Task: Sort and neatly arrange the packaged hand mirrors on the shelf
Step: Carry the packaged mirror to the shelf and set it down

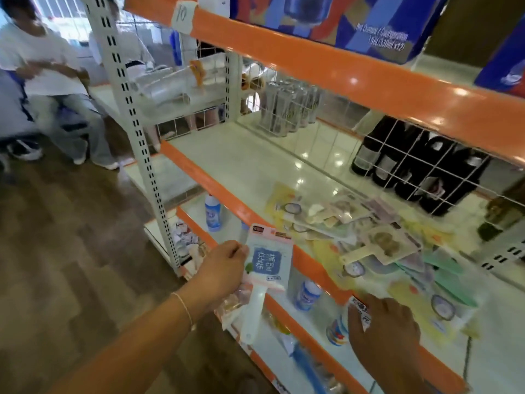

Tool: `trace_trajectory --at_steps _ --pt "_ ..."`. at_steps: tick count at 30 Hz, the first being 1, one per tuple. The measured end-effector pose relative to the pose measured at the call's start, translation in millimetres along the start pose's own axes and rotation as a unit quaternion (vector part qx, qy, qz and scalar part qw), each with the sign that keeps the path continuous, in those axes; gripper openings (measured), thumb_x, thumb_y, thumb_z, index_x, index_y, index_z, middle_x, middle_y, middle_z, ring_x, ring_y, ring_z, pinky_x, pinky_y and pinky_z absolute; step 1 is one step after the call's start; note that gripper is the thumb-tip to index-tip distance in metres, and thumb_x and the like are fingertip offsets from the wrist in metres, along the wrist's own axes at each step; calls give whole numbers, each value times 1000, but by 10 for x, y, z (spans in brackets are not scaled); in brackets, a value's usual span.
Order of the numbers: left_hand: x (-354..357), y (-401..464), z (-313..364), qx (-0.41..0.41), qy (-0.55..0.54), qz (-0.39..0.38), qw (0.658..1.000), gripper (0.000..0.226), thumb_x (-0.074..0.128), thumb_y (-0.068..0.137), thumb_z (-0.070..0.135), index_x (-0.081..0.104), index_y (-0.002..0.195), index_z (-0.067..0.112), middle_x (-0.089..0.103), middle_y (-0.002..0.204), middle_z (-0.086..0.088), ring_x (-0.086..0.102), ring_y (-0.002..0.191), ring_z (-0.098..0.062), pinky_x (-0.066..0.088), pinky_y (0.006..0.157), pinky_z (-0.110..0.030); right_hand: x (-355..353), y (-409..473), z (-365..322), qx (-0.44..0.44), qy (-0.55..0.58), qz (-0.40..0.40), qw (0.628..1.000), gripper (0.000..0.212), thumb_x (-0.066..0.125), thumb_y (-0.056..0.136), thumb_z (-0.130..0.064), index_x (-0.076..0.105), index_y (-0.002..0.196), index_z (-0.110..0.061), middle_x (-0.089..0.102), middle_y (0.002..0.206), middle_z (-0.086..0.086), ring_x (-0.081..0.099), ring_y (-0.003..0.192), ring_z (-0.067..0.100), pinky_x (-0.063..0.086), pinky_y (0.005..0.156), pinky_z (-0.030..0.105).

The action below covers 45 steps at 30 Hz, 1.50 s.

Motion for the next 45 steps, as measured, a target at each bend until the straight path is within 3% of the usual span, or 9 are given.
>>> trace_trajectory --at_steps 3,10,20,24,27,29,32,40,45 --pt "18 355 182 14 30 -6 999 29 40 102 25 57 90 4 58 76 -12 51 57 -16 45 54 -24 -65 231 -120 -20 72 79 994 29 58 75 -34 74 88 -14 66 86 13 61 80 40 51 72 45" --pt "-12 1155 565 19 71 -14 997 31 41 101 24 48 76 8 45 65 -9 42 56 -21 37 55 -33 -138 1089 -890 -118 134 114 977 39 50 78 -37 71 98 -10 67 97 13 60 91 36 50 83 44" --pt "-175 1931 652 16 55 -32 998 29 40 102 20 46 76 6 46 64 -13 42 49 -22 36 46 -23 130 1559 -1593 -103 151 49 982 60 44 86 -41 48 136 -8 57 132 17 51 124 38 44 101 55" --pt "-290 2269 671 28 56 -56 996 34 42 101 19 45 68 11 45 60 -9 43 50 -22 38 54 -29 128 1603 -1894 -87 158 70 981 65 60 85 -32 41 142 -8 69 113 10 61 109 36 49 95 52" --pt "-432 2539 713 54 60 -87 993 36 42 100 17 43 65 12 45 56 -8 42 45 -21 37 49 -27 218 1663 -2110 -67 156 47 984 46 61 86 -27 55 129 -13 70 80 0 66 81 27 52 83 41" --pt "-569 2752 764 73 88 -95 989 36 43 99 18 43 64 13 45 55 -7 43 45 -22 36 47 -25 294 1685 -2254 -59 130 54 988 16 54 81 -28 65 89 -19 60 61 1 62 64 28 51 66 35" --pt "-703 3056 829 88 109 -118 983 35 41 99 18 40 65 13 41 55 -5 42 47 -21 36 47 -26 550 1738 -2391 -22 87 19 996 23 48 74 -36 54 59 -19 53 50 5 56 59 32 47 59 35" --pt "-1028 3695 848 124 236 -85 960 24 45 97 23 61 95 6 64 93 -14 60 91 -32 39 69 -29 744 1866 -2823 34 86 31 995 20 57 71 -32 63 60 -17 57 48 1 56 54 28 48 48 35" --pt "-1174 3994 913 203 279 -78 935 19 43 98 18 51 107 4 61 99 -17 60 95 -34 41 71 -32 720 1855 -2892 48 122 58 990 15 56 74 -27 49 60 -26 37 46 -7 42 54 23 34 53 28"
Point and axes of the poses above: each hand's wrist, its own y-axis towards the middle knuckle, its own x-axis out of the palm, z = x × y, the point moved 9 cm from there along y, towards the middle knuckle
